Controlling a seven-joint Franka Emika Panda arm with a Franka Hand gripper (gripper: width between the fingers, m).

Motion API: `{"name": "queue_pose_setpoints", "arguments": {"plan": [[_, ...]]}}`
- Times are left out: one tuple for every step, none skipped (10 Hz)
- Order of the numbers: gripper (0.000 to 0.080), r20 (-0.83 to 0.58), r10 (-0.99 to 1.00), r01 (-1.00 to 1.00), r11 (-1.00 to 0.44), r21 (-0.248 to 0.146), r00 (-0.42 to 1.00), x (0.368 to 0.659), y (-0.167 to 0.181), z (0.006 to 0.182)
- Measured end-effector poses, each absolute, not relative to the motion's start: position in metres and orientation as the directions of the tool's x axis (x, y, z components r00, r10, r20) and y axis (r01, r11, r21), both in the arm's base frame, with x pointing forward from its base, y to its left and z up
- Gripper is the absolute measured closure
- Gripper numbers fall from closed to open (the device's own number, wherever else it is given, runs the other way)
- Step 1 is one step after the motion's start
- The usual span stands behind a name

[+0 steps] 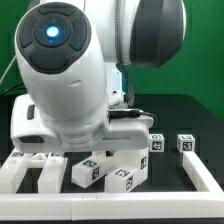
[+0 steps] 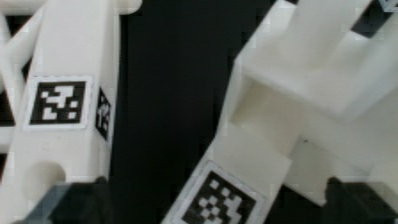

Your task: Assemble chair

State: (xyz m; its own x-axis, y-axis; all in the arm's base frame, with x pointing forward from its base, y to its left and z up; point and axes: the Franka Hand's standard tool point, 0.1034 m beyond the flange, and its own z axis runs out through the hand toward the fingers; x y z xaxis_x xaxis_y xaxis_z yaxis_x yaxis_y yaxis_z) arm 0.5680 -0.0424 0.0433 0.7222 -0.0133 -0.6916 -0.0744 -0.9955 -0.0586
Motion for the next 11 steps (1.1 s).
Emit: {"name": "queue_pose_setpoints", "arguments": {"plan": [[0.0171,-0.692,-0.013,-0.075,-0.995,-0.059,0.722,0.568,-0.042,0.043],[0.0154,-0.692,-0.013,-0.075,-0.995,-0.059,0.722,0.568,-0.043,0.043],[0.0154,-0.692,-0.014,-0.075,-0.995,-0.059,0.722,0.568,-0.043,0.043],[0.0150,-0.692,-0.014,-0.075,-0.995,-0.059,0.722,0.568,-0.043,0.043],[0.0150,-0.692,-0.014,-0.075,-0.995,-0.059,0.722,0.568,-0.043,0.043],[0.0150,-0.692,-0.014,-0.075,-0.995,-0.059,0.722,0.568,-0.043,0.043],[0.0150,-0.689,-0.014,-0.075,-0.996,-0.058,0.725,0.569,-0.043,0.043],[0.0150,-0.671,-0.017,-0.073,-0.996,-0.056,0.741,0.573,-0.044,0.042],[0.0150,-0.669,0.000,-0.062,-0.996,-0.069,0.744,0.574,-0.049,0.043],[0.0150,-0.661,0.004,-0.064,-0.995,-0.078,0.751,0.578,-0.060,0.047],[0.0150,-0.661,0.010,-0.066,-0.994,-0.090,0.750,0.581,-0.068,0.056]]}}
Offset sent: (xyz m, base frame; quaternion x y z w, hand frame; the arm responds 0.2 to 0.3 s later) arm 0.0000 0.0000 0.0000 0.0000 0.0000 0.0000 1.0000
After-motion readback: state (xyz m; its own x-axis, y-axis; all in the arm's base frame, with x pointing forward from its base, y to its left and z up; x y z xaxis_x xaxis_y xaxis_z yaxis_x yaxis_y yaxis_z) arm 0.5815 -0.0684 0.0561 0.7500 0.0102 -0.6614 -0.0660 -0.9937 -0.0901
